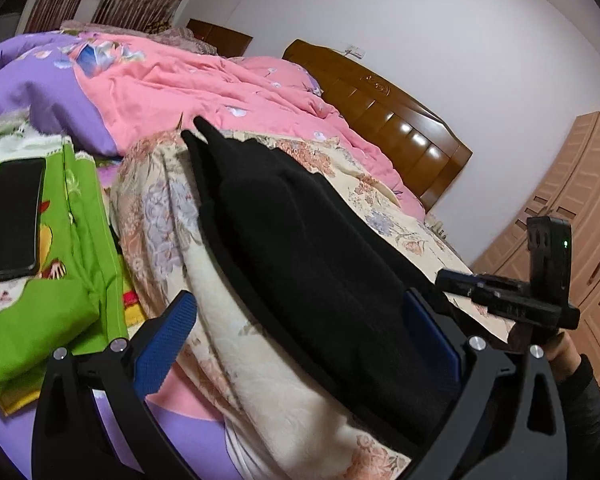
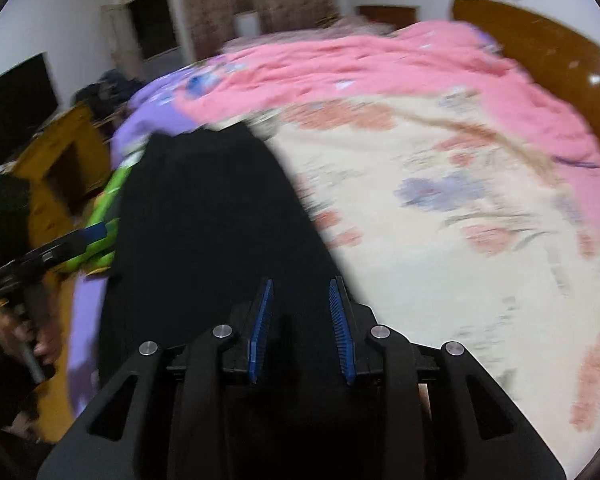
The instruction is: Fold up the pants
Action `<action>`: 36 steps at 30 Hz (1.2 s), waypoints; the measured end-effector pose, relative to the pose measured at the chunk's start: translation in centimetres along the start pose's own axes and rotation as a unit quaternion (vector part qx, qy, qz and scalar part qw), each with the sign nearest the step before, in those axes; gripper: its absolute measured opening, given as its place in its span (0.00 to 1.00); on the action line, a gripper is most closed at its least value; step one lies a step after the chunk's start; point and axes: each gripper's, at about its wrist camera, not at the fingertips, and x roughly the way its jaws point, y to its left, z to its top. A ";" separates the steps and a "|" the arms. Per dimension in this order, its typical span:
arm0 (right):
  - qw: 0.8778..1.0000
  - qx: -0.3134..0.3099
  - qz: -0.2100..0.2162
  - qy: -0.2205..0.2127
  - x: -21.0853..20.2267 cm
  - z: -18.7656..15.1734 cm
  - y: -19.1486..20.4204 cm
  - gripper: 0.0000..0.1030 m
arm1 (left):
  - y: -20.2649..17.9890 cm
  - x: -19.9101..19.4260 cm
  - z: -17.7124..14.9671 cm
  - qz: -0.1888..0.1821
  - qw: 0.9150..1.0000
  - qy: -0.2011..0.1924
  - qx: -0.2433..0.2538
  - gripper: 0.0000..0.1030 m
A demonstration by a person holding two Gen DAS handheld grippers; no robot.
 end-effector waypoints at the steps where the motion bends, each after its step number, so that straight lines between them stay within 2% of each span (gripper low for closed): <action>1: 1.000 0.006 -0.008 0.011 0.6 -0.1 -0.3 0.27 | -0.1 0.1 -0.1 0.000 1.000 0.004 0.000 0.98; 2: 0.998 0.018 -0.048 0.019 1.3 -0.2 -1.1 0.15 | -0.3 0.2 -0.3 -0.001 1.000 0.008 0.002 0.98; 3: 0.998 0.038 -0.046 0.007 1.0 -0.1 -1.8 0.11 | -0.4 0.3 -0.5 -0.001 1.000 0.010 0.004 0.98; 4: 0.998 0.054 -0.044 -0.001 0.6 -0.1 -2.1 0.11 | -0.7 0.2 -0.6 -0.001 1.000 0.010 0.008 0.98; 5: 0.996 0.063 -0.062 -0.015 -0.2 0.1 -2.2 0.12 | -0.9 0.1 -0.7 0.001 1.000 0.010 0.014 0.98; 7: 0.995 0.054 -0.069 -0.042 -1.6 0.2 -1.7 0.20 | -1.1 -0.1 -0.8 0.003 1.000 0.009 0.023 0.98; 9: 0.996 0.062 -0.043 -0.037 -1.8 0.0 -1.7 0.27 | -0.9 -0.3 -0.7 0.007 1.000 0.008 0.024 0.98; 10: 0.997 0.062 -0.045 -0.010 -1.0 -0.2 -1.9 0.48 | -0.7 -0.4 -0.6 0.007 1.000 0.009 0.020 0.98; 11: 0.997 0.056 -0.056 0.017 -0.2 -0.6 -1.9 0.63 | -0.5 -0.4 -0.5 0.005 1.000 0.011 0.014 0.98; 12: 0.996 0.043 -0.075 0.026 0.3 -0.8 -1.6 0.62 | -0.2 -0.4 -0.3 0.000 1.000 0.013 0.004 0.98; 14: 0.993 0.008 -0.114 0.010 -0.6 -1.3 0.3 0.61 | 0.0 -0.6 -0.1 -0.007 1.000 0.015 -0.006 0.98; 16: 0.995 -0.021 -0.093 -0.026 -2.4 -1.8 3.2 0.61 | 0.3 -0.8 0.5 -0.010 1.000 0.017 -0.009 0.98; 18: 0.996 -0.052 -0.043 -0.052 -3.6 -2.4 6.3 0.61 | 0.5 -1.0 1.1 -0.009 1.000 0.017 -0.010 0.98; 21: 0.993 -0.114 0.030 -0.028 -3.1 -3.7 11.3 0.53 | 0.8 -0.9 1.8 -0.014 0.999 0.022 -0.019 0.98; 22: 0.991 -0.124 0.041 -0.015 -2.6 -4.1 12.1 0.43 | 0.8 -0.8 2.0 -0.012 0.999 0.026 -0.020 0.97; 23: 0.990 -0.136 0.045 0.002 -1.8 -4.5 12.9 0.36 | 0.8 -0.8 2.1 -0.010 0.999 0.027 -0.022 0.97; 24: 0.989 -0.143 0.039 0.012 -1.2 -4.5 13.0 0.35 | 0.7 -0.8 2.1 -0.009 0.999 0.026 -0.023 0.97; 26: 0.989 -0.146 0.011 0.031 0.2 -4.9 13.0 0.25 | 0.5 -1.0 2.0 -0.012 0.999 0.026 -0.023 0.97; 28: 0.992 -0.126 0.012 0.027 0.4 -4.8 12.3 0.20 | 0.3 -1.0 1.7 -0.012 0.999 0.030 -0.018 0.97; 30: 0.992 -0.125 0.007 0.022 0.1 -5.0 12.2 0.08 | 0.2 -1.1 1.2 -0.011 0.999 0.036 -0.013 0.97; 33: 0.992 -0.121 0.031 0.015 -0.5 -5.1 12.4 0.08 | 0.4 -1.0 0.8 -0.006 0.999 0.041 -0.012 0.97; 36: 0.992 -0.123 0.031 0.019 -0.3 -5.3 12.6 0.08 | 0.8 -1.2 0.8 -0.007 0.999 0.043 -0.020 0.97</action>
